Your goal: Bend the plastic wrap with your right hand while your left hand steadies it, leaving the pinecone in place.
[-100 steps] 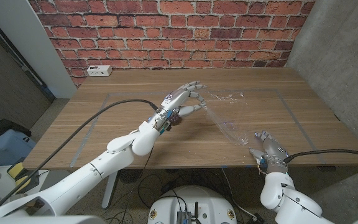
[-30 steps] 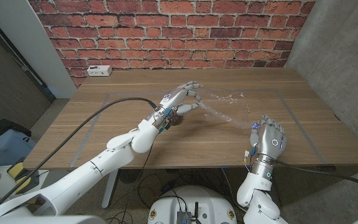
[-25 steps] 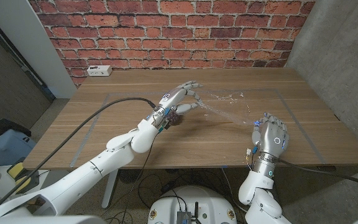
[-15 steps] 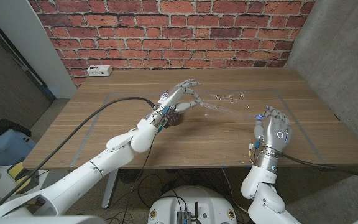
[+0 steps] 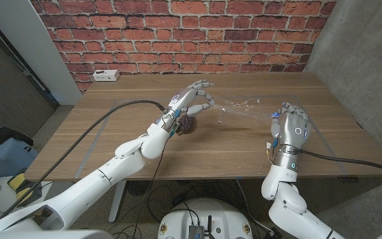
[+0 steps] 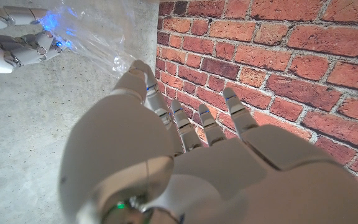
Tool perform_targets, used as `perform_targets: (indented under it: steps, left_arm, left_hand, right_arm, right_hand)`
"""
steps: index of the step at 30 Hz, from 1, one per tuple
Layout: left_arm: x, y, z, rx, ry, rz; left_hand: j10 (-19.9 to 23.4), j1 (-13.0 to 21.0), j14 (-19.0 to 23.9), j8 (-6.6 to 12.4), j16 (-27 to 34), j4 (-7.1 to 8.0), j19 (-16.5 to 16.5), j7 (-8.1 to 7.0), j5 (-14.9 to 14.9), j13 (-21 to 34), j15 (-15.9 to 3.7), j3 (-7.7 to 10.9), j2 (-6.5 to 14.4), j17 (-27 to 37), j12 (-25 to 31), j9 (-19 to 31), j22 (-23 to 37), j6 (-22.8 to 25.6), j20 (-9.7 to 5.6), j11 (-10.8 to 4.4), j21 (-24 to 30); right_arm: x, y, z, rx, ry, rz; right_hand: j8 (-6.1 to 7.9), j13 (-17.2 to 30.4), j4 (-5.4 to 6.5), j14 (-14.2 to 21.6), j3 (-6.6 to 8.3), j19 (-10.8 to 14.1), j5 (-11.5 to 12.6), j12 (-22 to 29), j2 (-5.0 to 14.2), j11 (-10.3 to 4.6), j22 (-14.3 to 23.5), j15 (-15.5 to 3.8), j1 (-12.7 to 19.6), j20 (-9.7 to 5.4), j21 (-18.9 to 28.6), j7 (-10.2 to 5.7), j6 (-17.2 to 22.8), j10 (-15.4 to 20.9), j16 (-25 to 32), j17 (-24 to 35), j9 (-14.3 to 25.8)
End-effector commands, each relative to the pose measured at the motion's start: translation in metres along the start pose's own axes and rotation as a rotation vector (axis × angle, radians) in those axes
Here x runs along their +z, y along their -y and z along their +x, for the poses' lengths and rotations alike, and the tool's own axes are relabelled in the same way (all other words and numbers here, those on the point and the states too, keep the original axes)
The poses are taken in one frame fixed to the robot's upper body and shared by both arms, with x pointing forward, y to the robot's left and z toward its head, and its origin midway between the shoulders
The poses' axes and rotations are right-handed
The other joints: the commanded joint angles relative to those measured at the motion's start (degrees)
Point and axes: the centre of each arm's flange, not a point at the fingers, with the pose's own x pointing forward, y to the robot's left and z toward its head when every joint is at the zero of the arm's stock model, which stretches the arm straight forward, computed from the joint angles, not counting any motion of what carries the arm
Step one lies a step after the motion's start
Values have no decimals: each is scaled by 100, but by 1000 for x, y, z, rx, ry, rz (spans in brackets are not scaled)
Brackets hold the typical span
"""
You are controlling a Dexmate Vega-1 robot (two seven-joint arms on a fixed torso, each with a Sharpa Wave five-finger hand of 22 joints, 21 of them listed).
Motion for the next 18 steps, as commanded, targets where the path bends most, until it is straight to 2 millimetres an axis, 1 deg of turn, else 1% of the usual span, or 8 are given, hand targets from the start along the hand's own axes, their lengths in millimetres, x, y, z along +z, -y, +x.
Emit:
perform_targets:
  steps: [1,7,9,18]
  left_arm:
    - [-7,-4,18,52,-25,13]
    - [-9,-5,24,88,-38,18]
    - [-10,-5,27,90,-42,25]
    - [-13,-5,40,99,-46,66]
  left_hand:
    - [-18,31,-5,41,28,8,-3,9,-18,21,-140,16,67,14,35,1272,33,82,6,15,-6]
    - [-16,38,-24,36,22,1,-6,14,-23,21,-134,18,63,13,38,1264,34,88,3,-4,-7]
    - [-17,36,-29,35,22,3,-6,-7,-25,21,-137,17,64,13,37,1271,34,79,1,-16,-7]
    - [-27,23,-66,29,15,6,-19,-28,-33,20,-117,10,53,13,35,1233,33,136,-4,5,-13]
  right_arm:
    - [5,-9,35,10,54,0]
    - [6,-12,50,-3,68,-5]
    - [7,-13,53,-1,72,-5]
    - [9,-23,74,9,87,-3]
  right_hand:
    - [-11,-2,33,-6,37,-44,-44,-43,2,-46,19,-903,-73,-10,-20,-15,48,45,-24,14,-5]
    - [-16,-3,33,-3,67,-43,-60,-61,8,-54,18,-920,-91,-15,-25,-3,51,55,-39,12,-16]
    - [-16,-3,31,-2,74,-42,-63,-64,7,-54,18,-924,-93,-14,-25,1,53,62,-43,11,-19]
    - [-16,-5,18,5,122,-48,-87,-93,0,-67,16,-934,-109,-14,-35,9,61,74,-67,6,-27]
